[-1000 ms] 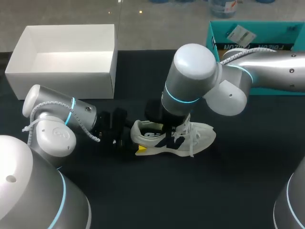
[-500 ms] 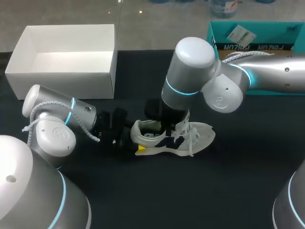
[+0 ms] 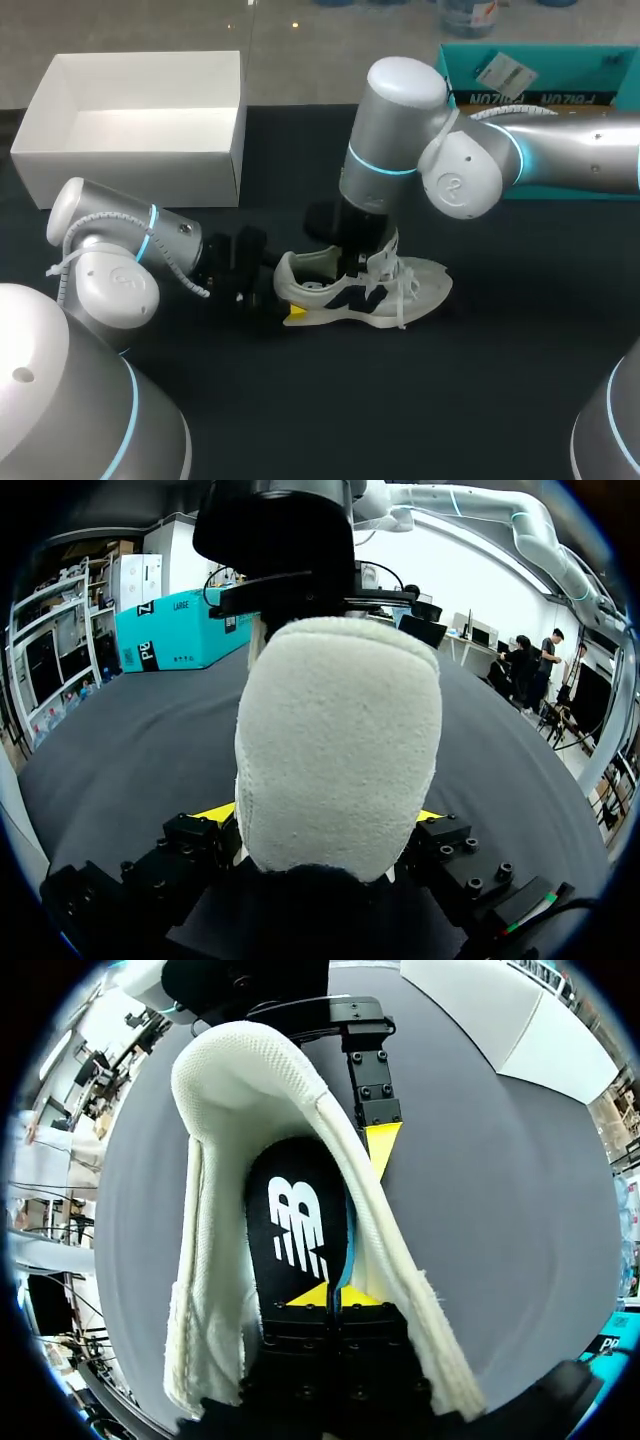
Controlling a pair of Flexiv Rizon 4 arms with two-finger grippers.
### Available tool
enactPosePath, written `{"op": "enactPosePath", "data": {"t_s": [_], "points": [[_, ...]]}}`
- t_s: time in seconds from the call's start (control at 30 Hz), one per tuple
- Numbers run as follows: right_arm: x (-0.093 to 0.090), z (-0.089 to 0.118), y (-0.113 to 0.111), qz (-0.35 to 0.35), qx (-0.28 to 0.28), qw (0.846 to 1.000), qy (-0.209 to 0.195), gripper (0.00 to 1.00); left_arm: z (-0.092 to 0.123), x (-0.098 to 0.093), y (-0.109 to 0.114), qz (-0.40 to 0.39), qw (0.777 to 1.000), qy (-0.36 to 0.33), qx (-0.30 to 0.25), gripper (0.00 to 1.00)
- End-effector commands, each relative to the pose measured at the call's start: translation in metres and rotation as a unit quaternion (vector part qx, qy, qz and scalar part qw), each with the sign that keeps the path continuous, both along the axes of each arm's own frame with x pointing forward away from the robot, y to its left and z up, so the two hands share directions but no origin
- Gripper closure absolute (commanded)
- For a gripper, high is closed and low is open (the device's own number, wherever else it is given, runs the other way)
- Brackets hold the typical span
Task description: Take the shoe out of the shoebox, open the shoe tongue, remove and reinsert the insole, then place the shoe into the shoebox
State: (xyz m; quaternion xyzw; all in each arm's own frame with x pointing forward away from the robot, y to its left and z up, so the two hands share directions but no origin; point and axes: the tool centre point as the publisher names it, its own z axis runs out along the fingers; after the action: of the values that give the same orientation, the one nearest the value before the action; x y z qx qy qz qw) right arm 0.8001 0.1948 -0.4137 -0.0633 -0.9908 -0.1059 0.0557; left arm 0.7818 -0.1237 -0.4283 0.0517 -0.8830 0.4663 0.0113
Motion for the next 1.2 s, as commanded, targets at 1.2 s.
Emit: {"op": "enactPosePath", "data": {"t_s": [1.2], "points": [[0.019,0.076,-0.012,0.05,0.092,0.988,-0.114,1.0,-0.002,0.0,0.001,0.0,1.0,0.0,0.0,1.0]]}}
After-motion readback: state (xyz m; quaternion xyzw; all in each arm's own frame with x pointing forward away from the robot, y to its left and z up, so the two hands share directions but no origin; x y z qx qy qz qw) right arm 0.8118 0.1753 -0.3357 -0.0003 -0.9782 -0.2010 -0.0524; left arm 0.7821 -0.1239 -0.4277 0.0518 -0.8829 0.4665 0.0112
